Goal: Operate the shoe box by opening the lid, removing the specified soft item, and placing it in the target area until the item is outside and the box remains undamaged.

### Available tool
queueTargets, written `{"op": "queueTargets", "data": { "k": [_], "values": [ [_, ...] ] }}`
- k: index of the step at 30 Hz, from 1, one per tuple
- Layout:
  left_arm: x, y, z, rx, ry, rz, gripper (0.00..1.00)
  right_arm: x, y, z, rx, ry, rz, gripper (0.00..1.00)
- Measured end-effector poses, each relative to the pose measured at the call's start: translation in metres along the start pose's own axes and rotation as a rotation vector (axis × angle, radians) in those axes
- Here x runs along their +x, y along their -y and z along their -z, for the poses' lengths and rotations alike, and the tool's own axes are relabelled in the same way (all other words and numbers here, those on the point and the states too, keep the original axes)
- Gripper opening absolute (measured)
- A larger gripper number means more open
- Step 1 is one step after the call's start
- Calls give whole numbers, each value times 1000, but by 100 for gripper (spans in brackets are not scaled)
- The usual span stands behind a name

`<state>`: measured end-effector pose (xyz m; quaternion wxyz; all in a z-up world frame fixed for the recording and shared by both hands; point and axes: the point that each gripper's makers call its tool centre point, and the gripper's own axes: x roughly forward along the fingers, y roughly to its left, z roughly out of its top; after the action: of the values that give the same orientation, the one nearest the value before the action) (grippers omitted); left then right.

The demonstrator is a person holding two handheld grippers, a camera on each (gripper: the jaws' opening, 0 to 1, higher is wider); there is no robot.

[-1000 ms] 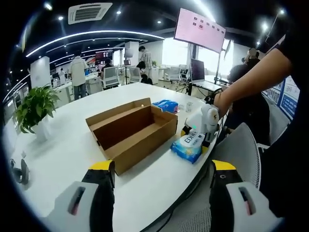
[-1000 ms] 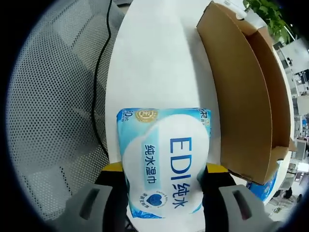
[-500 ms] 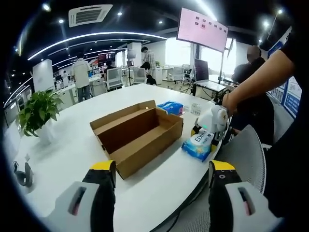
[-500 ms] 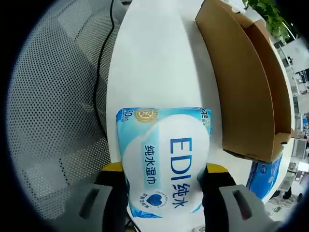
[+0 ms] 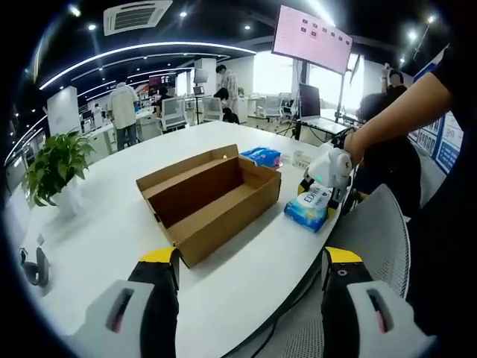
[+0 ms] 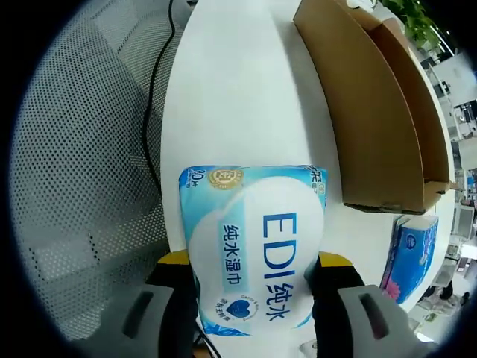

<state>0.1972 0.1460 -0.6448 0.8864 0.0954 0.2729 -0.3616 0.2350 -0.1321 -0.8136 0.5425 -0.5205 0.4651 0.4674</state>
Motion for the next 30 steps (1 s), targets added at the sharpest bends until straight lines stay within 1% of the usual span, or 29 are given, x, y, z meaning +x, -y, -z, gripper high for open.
{"op": "queueTargets", "data": {
  "k": [8, 11, 13, 15, 18, 21, 22, 24, 27, 30],
  "values": [
    [1, -3, 3, 8, -13, 2, 78, 0, 2, 11, 17, -3, 0, 59],
    [-1, -5, -1, 22, 14, -1, 74, 0, 2, 14, 16, -5, -1, 59],
    [-1, -6, -2, 25, 10, -5, 75, 0, 3, 16, 14, -1, -3, 59],
    [-2, -10, -1, 12, -2, -23, 78, 0, 3, 17, 9, 1, -2, 59],
    [-6, -16, 1, 5, 11, -47, 76, 1, 4, 17, 10, 13, 0, 59],
    [-6, -16, 6, -15, -2, -44, 77, 1, 6, 20, 21, 3, -3, 59],
    [-6, -16, 9, -3, -13, -45, 77, 1, 6, 22, 21, 3, -3, 59],
    [-6, -17, 10, 6, -17, -48, 76, 1, 8, 27, 22, 3, -1, 59],
    [-8, -21, 13, -11, -15, -54, 76, 1, 9, 38, 27, -1, 0, 59],
    [-7, -23, 16, -24, -20, -62, 76, 1, 10, 44, 16, -5, -1, 59]
  ]
}}
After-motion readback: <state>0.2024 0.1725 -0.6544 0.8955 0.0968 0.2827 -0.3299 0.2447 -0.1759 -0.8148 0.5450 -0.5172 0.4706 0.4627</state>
